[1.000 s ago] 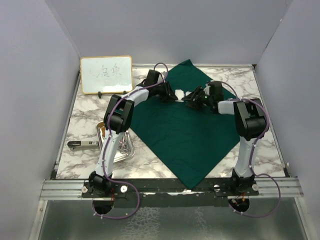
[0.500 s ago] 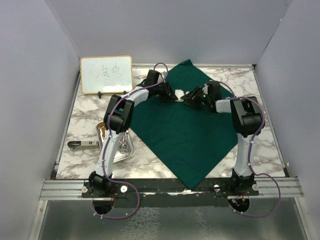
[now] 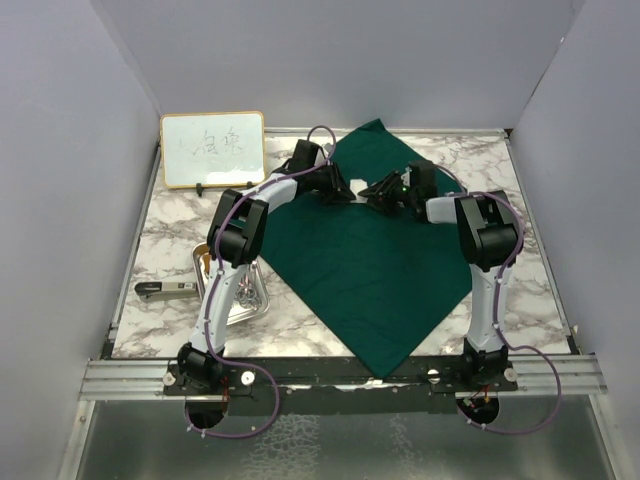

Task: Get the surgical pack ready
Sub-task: Pick up the medical item from the surgical kit.

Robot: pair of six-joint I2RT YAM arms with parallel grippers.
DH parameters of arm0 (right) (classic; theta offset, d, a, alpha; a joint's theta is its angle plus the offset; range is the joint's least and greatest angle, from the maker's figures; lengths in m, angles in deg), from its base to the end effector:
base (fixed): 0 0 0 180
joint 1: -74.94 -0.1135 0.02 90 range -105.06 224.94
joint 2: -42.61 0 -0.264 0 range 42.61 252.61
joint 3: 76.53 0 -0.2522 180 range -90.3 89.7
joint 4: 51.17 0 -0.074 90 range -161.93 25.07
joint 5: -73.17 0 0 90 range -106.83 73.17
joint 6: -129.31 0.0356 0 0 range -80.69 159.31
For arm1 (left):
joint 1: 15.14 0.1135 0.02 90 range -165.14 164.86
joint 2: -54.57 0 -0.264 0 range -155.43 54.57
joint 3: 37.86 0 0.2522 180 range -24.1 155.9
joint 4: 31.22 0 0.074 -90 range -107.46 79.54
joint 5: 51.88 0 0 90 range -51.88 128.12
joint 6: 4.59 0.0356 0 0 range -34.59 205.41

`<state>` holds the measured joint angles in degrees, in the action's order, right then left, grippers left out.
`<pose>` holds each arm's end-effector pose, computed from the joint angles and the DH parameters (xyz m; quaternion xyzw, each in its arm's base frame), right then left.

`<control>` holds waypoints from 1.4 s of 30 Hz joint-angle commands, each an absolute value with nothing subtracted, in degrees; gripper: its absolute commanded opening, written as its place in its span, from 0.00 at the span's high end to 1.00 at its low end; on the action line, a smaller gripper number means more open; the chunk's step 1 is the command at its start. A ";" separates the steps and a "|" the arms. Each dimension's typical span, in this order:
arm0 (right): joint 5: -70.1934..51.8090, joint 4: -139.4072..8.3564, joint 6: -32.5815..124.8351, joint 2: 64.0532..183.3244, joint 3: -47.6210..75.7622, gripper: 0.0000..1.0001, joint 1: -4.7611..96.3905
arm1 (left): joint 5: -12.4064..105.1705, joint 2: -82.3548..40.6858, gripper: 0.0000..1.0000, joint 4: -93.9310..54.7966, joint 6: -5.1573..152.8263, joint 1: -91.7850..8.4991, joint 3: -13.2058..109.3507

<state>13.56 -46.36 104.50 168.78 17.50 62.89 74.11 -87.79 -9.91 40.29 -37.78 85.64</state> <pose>0.4400 0.1124 0.1032 0.2760 0.8207 0.4583 0.2005 0.4961 -0.2296 0.1269 -0.0405 0.8714 -0.4560 0.1764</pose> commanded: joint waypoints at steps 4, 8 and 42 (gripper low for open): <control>8.43 -50.99 106.47 170.14 15.23 0.66 62.37 | 71.17 -88.26 0.70 -6.22 42.21 -37.20 83.14; 7.38 -52.86 105.94 170.33 13.77 0.73 62.37 | 71.21 -87.83 0.69 -6.44 42.34 -37.14 83.12; 38.11 -33.52 104.98 138.78 26.87 0.99 61.23 | 79.35 -34.31 0.16 -50.28 14.03 -34.85 35.54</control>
